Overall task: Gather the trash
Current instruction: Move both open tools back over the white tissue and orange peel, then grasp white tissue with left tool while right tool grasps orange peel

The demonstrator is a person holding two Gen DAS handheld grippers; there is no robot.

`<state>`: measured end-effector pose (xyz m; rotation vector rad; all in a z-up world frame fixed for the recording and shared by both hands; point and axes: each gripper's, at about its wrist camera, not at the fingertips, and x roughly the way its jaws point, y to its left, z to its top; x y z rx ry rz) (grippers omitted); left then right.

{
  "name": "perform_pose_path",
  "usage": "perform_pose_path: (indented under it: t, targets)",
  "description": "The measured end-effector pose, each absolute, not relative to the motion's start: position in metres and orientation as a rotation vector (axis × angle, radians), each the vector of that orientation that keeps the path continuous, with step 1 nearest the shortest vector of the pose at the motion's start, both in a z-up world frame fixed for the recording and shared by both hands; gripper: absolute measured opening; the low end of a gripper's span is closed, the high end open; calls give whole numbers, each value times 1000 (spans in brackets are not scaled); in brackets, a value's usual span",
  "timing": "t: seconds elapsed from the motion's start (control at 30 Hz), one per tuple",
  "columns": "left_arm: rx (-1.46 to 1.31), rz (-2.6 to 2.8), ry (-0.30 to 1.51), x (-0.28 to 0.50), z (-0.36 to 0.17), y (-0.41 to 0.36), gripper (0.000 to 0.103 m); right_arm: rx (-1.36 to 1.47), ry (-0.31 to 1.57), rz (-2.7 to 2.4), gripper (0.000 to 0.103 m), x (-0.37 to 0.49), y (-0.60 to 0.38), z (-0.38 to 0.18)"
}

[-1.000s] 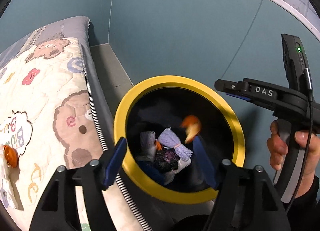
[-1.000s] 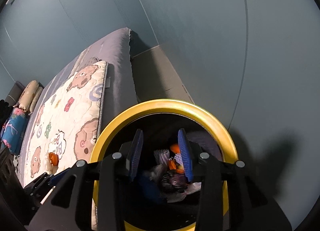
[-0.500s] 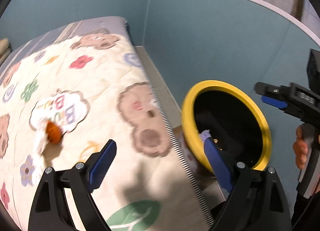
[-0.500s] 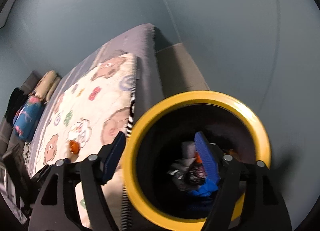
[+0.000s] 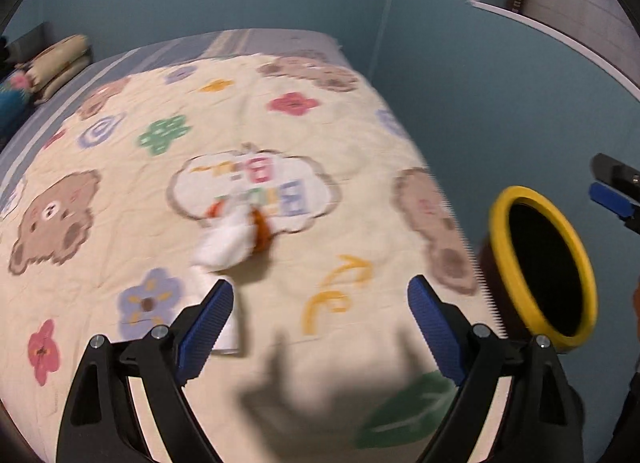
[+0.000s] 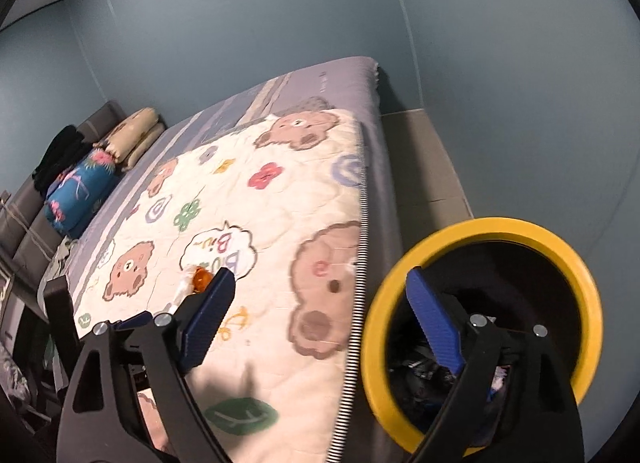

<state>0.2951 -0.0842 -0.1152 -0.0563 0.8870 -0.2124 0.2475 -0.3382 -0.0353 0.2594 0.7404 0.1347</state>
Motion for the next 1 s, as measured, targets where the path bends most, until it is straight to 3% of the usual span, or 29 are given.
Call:
perform_pose_path:
  t: [0.57, 1.0]
  targets:
    - [-169, -71, 981, 327, -167, -9, 85, 216, 948, 340, 83, 328, -226, -88]
    - [-222, -109, 1021, 339, -188, 7, 49, 185, 1088, 474, 76, 381, -164, -137]
